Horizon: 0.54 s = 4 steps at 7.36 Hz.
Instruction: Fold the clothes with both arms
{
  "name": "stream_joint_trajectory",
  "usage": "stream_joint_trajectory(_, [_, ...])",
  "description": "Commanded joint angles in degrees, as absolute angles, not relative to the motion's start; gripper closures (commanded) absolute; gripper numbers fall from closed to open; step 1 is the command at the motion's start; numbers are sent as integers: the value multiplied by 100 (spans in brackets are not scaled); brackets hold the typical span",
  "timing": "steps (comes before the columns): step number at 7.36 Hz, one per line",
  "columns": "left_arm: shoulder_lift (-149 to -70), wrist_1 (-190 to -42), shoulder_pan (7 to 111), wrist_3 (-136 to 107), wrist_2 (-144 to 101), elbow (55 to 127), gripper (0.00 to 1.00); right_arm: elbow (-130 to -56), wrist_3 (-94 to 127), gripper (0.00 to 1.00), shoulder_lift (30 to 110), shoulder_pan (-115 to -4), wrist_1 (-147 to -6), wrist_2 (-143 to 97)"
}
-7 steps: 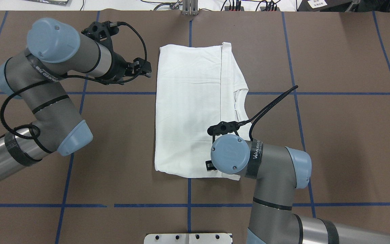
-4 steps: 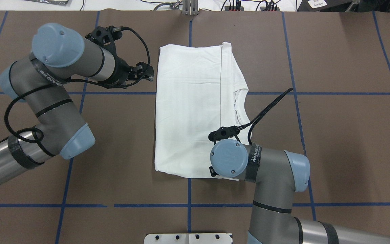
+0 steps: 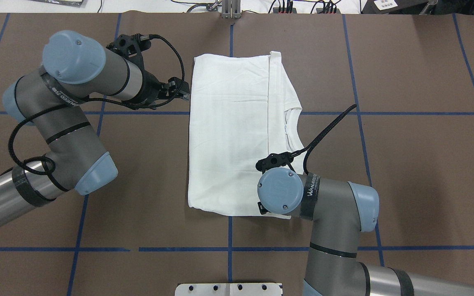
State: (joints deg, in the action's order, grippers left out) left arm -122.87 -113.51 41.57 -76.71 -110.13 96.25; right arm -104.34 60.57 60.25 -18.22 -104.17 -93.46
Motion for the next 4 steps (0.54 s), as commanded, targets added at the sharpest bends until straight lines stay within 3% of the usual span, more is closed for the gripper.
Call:
stream_joint_trajectory(1, [-12305,-11355,4061,-7777,-11013,9615,0,-10598,5828,0,6291,-2012,-10415,-9378])
stream_joint_trajectory(4, [-12322,-11356,4025,-7840,-11004,9615,0,-11109,5748,0,6995,-2057,-10363,-9360])
